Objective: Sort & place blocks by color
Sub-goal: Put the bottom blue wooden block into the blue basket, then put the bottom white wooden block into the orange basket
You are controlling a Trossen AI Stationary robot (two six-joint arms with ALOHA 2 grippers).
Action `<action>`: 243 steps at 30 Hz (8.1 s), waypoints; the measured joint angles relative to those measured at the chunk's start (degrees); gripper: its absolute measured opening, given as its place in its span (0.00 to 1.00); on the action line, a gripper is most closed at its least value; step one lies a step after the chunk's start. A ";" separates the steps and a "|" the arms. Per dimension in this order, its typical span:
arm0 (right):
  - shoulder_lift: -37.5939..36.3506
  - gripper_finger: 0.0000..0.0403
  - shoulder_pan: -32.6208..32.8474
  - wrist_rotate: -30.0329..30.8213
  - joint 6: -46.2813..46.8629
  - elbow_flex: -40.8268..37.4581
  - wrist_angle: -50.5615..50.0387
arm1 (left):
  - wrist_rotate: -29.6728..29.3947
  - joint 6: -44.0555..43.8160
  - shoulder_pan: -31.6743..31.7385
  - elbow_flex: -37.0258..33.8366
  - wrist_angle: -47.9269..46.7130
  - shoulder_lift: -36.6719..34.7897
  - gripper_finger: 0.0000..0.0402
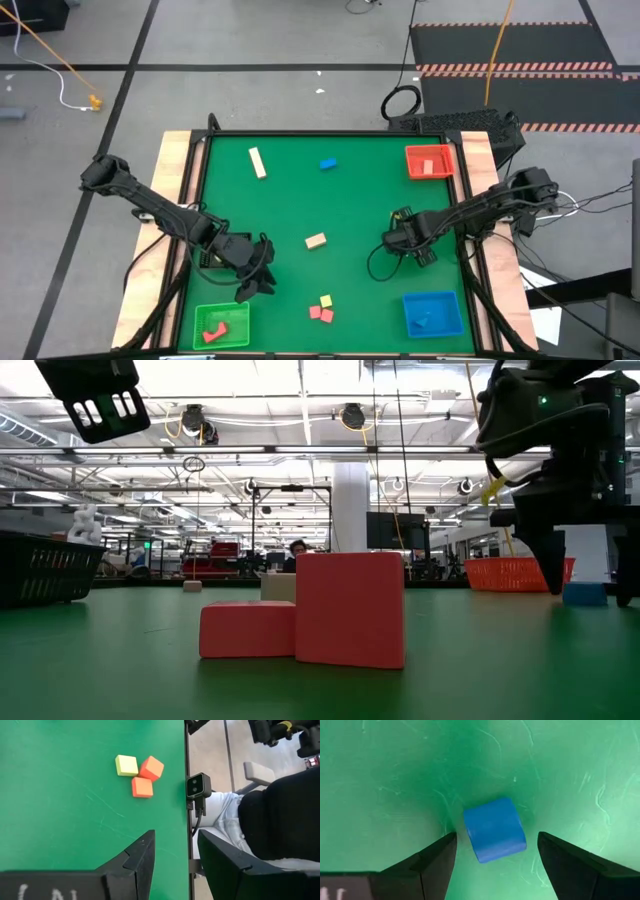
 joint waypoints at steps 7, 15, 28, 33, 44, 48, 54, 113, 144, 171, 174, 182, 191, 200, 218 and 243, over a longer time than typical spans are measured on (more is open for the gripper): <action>0.67 0.53 0.10 -0.78 0.49 -0.04 -0.02 | 0.00 -0.15 0.00 0.00 -0.27 0.00 0.37; 0.45 0.28 0.11 -2.76 12.18 -0.14 -0.45 | -3.19 0.00 0.00 0.00 -0.31 0.00 0.37; -5.37 0.28 0.67 -2.76 31.10 9.87 -6.29 | -14.90 6.39 0.45 0.00 -0.27 0.00 0.37; -9.52 0.28 1.65 -6.49 43.58 12.34 -2.31 | -19.87 9.72 1.77 0.00 -0.15 0.00 0.37; -12.34 0.28 16.12 -28.69 72.75 12.42 17.67 | -35.05 19.02 8.02 0.00 -0.15 0.00 0.37; -12.34 0.28 22.51 -30.41 86.00 12.42 17.81 | -35.30 20.67 10.59 0.00 -0.21 0.00 0.37; -12.36 0.28 27.73 -30.37 101.22 11.25 17.04 | -35.33 19.66 12.57 0.00 -1.45 0.00 0.37; -12.47 0.73 9.60 -20.76 64.52 -7.47 35.20 | -35.30 23.27 10.33 0.00 22.19 25.99 0.58; -12.47 0.73 8.02 12.40 38.07 -8.52 59.20 | -37.96 14.34 10.82 0.00 31.88 34.86 0.32; -11.69 0.73 5.80 13.40 12.57 -8.50 84.29 | -32.95 44.03 8.99 3.01 71.85 34.86 0.32; -10.14 0.73 5.84 13.22 11.64 -8.50 87.03 | -32.94 47.99 8.61 4.70 71.90 34.85 0.32; -7.65 0.63 5.88 11.29 10.56 -8.50 92.22 | -33.19 50.44 7.78 6.12 70.91 34.84 0.32; -7.62 0.35 5.77 9.95 11.83 -8.50 94.10 | -33.08 50.59 7.58 6.12 70.88 34.75 0.32; -7.69 0.29 5.77 9.96 13.06 -8.50 94.47 | -32.90 45.18 7.50 6.12 71.25 34.75 0.34; -15.77 0.29 -2.96 20.79 13.42 -8.41 73.24 | -44.67 39.84 7.36 6.22 66.85 34.84 0.94; -29.96 0.29 -37.62 30.06 34.61 -8.50 23.67 | -53.00 26.39 10.23 6.16 48.54 34.84 0.95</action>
